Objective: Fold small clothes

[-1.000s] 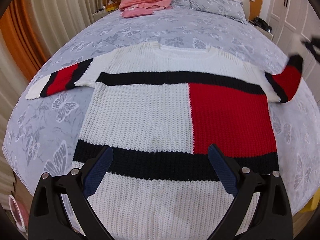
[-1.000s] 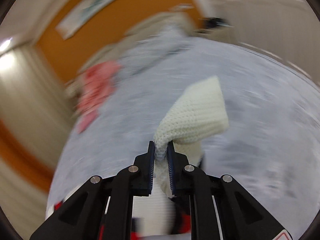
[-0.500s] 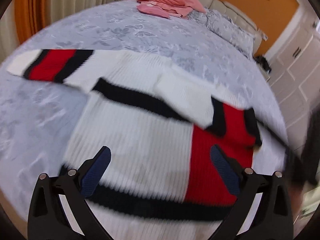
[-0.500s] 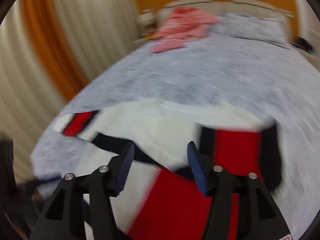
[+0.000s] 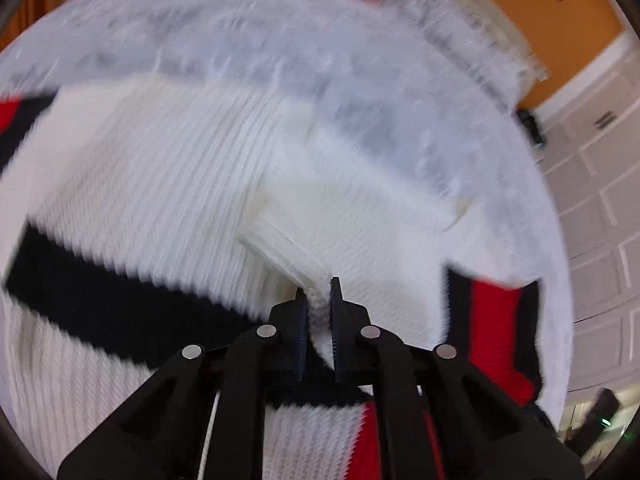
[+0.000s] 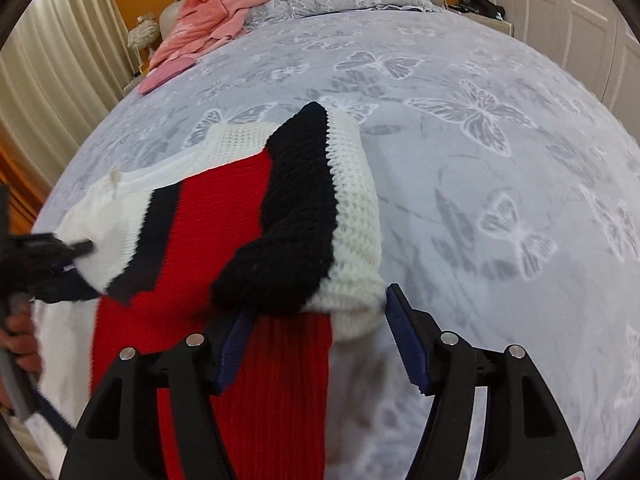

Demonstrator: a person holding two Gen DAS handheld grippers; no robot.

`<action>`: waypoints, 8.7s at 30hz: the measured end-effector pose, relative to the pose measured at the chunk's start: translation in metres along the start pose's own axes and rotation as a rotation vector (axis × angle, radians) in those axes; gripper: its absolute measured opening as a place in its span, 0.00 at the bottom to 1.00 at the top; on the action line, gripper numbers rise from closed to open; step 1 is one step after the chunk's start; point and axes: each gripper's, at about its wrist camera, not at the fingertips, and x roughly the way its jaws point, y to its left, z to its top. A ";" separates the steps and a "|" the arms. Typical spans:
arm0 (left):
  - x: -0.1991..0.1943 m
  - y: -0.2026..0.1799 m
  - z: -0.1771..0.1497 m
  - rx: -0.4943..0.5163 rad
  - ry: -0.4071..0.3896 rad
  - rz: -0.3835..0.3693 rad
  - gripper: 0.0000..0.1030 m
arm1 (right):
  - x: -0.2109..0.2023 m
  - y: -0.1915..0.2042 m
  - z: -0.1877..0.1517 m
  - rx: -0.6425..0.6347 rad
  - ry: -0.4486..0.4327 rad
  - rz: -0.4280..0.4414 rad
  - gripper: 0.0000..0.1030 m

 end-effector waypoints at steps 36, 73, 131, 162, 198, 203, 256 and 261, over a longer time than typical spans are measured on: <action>-0.162 0.298 0.035 -0.502 -0.330 0.343 0.58 | -0.011 0.053 0.007 -0.151 0.008 -0.063 0.18; -0.241 0.105 0.090 -0.154 -0.512 0.143 0.05 | -0.097 0.001 -0.029 -0.056 -0.031 -0.059 0.46; -0.038 0.120 -0.027 -0.526 -0.067 0.008 0.11 | -0.021 0.009 0.021 0.072 0.036 0.008 0.20; -0.039 0.138 -0.023 -0.458 -0.083 -0.017 0.09 | 0.093 0.336 0.112 -0.275 0.115 0.514 0.08; -0.189 0.163 -0.208 -0.305 0.174 0.106 0.66 | -0.145 -0.009 -0.211 0.079 0.442 0.208 0.54; -0.188 0.155 -0.218 -0.244 0.206 0.125 0.69 | -0.141 0.006 -0.222 0.084 0.449 0.214 0.60; -0.397 0.124 -0.336 -0.241 0.256 -0.196 0.10 | -0.372 -0.055 -0.320 0.291 0.239 0.324 0.06; -0.388 0.086 -0.267 -0.149 0.147 -0.248 0.10 | -0.378 -0.043 -0.232 0.225 0.062 0.379 0.06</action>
